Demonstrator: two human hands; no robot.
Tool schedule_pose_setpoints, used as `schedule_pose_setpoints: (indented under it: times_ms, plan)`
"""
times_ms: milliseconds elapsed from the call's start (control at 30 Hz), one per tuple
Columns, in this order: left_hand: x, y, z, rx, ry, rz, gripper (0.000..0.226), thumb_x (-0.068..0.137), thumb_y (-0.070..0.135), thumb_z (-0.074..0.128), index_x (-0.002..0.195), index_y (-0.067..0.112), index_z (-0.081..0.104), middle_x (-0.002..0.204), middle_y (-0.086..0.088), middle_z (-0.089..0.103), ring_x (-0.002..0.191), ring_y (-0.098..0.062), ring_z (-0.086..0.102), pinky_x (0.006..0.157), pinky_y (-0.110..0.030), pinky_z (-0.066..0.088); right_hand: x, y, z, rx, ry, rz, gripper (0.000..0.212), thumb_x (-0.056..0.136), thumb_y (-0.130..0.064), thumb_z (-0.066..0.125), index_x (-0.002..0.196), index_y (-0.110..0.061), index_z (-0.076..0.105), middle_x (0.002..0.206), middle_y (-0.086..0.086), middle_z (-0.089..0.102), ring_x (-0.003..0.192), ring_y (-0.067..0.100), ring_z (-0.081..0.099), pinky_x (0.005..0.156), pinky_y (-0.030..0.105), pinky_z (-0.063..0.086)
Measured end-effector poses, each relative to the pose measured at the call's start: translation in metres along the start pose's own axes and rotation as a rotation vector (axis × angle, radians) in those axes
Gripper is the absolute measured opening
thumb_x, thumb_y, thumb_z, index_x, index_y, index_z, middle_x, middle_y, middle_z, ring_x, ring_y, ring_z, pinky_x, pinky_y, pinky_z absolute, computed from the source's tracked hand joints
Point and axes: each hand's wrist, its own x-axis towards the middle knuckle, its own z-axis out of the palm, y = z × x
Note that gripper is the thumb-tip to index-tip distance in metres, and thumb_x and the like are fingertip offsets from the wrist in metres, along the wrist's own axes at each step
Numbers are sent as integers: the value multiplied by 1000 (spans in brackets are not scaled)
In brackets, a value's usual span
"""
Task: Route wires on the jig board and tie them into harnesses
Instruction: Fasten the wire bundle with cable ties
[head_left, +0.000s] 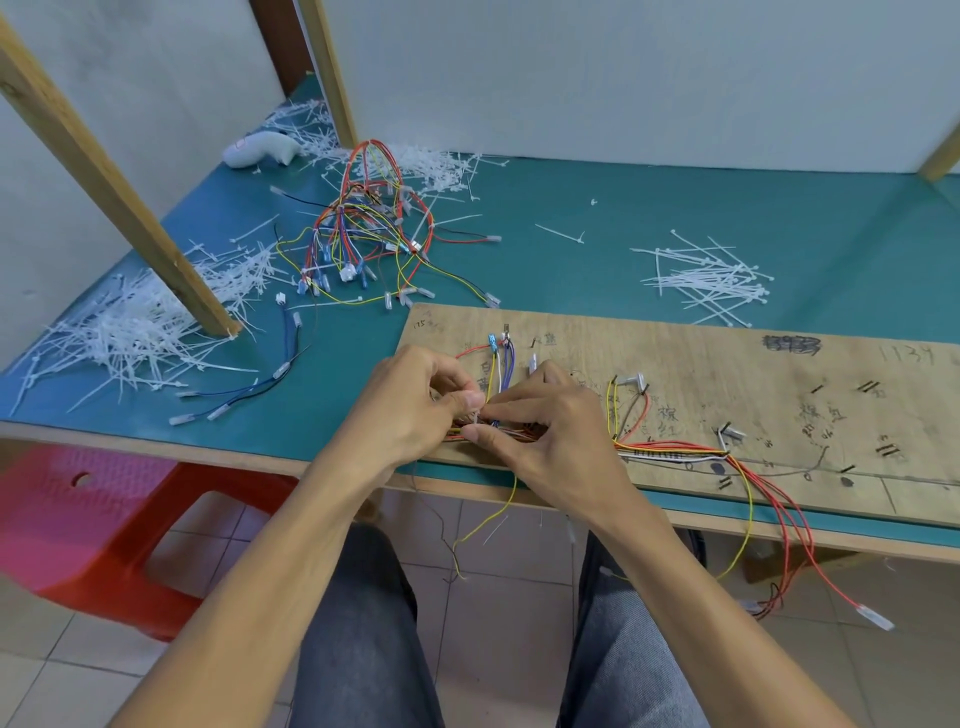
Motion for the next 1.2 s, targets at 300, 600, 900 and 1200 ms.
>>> schedule_pose_setpoints:
  times_ms: [300,600,900,1200]
  plan:
    - [9,7,1,90,-23,53,31,100,7,64,73,22,65,67,14,58,60,3,48,54,-13,34,4,-3,-1,-6,-25,8,10,94,-29,80,90,-24,87,84,-17,76,87,20,48,76,36,43]
    - [2,3,13,-220,61,162,20,106,2,54,89,11,58,78,-7,66,64,-17,61,51,-30,50,5,-6,-3,-80,-68,57,2,87,-25,83,86,-25,84,88,-14,74,85,16,49,76,33,42]
    - [-1,-3,18,-332,149,127,23,90,-5,77,78,15,76,65,-5,73,52,-19,68,51,-29,58,6,-4,-4,-93,-88,2,7,90,-22,83,96,-24,86,93,-12,75,86,21,50,75,33,40]
    - [8,1,26,-263,300,180,30,83,2,81,70,29,76,67,6,76,56,-12,71,61,-31,60,6,-2,-4,-141,-115,-20,7,89,-23,84,94,-20,86,94,-9,73,90,27,49,77,37,43]
